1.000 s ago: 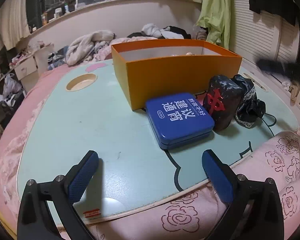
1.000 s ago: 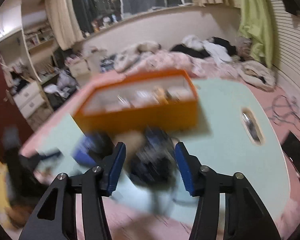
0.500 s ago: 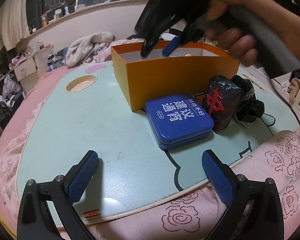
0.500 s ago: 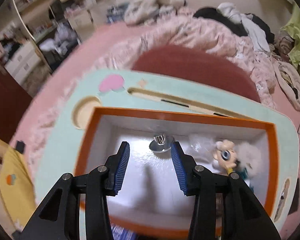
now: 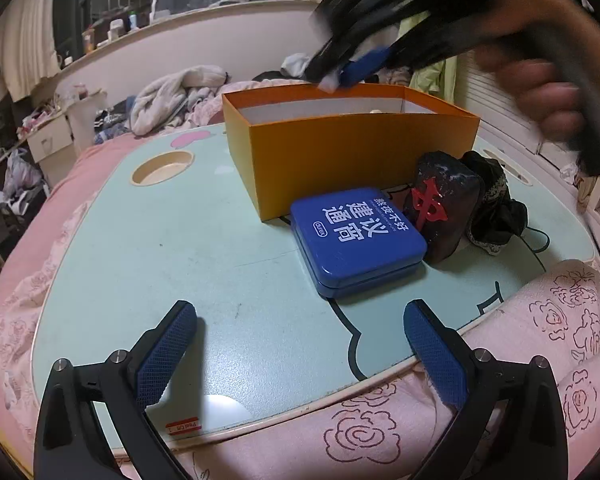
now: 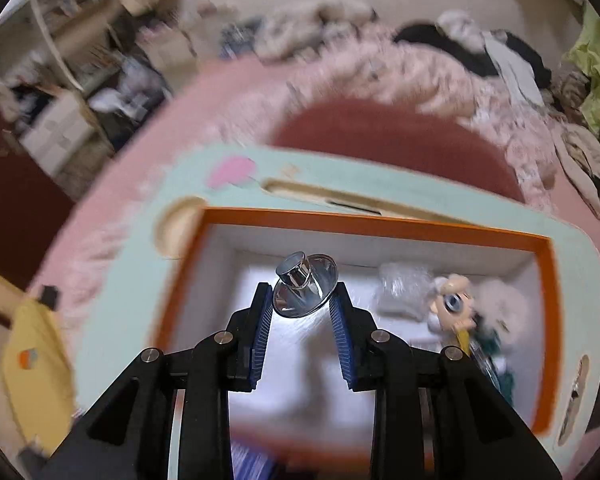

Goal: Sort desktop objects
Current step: 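Grasp the silver metal knob in the box with the right gripper, then place the silver knob on the table beside the black bags, right gripper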

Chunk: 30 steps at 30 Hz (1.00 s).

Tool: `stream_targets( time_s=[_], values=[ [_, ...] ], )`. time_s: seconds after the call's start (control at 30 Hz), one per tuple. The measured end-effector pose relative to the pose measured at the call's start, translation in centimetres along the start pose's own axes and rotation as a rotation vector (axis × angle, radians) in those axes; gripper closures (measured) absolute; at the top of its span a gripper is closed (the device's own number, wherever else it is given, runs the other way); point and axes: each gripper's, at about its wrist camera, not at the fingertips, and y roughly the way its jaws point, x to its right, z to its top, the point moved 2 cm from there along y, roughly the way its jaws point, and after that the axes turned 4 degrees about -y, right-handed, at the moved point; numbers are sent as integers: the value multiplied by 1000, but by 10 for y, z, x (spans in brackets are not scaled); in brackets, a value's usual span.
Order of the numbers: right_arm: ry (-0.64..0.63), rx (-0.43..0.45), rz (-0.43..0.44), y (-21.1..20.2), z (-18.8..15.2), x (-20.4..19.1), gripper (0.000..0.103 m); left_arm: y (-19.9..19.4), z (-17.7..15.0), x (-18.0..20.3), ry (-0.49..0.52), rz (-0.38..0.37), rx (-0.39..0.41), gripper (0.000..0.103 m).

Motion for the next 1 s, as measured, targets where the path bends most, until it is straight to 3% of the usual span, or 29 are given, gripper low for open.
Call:
stream_targets(
  time_s=[0.17, 0.23, 0.37, 0.53, 0.57, 0.6, 0.67, 0.83, 0.93, 1.0],
  values=[
    [48, 47, 137, -55, -46, 4, 72, -1, 1, 0, 0, 2, -1, 0],
    [69, 26, 161, -54, -64, 6, 72, -1, 0, -1, 1, 1, -1, 0],
    [94, -19, 65, -23, -83, 16, 71, -1, 0, -1, 1, 1, 0, 0],
    [194, -1, 204, -9, -84, 21, 69, -2, 0, 0, 0, 1, 1, 0],
    [192, 27, 199, -16, -85, 21, 64, -2, 0, 0, 0, 1, 1, 0],
    [187, 52, 174, -23, -86, 21, 51, -2, 0, 0, 0, 1, 1, 0],
    [163, 119, 81, -43, -94, 22, 37, -2, 0, 0, 0, 1, 1, 0],
    [120, 191, -37, -79, -137, 30, 37, -2, -1, -1, 0, 1, 2, 0],
    [100, 234, -156, -89, -172, 36, 37, -2, -1, -1, 0, 1, 2, 0],
    [109, 200, -149, -78, -194, 46, 37, -3, -1, -1, 0, 1, 2, 0]
  ],
)
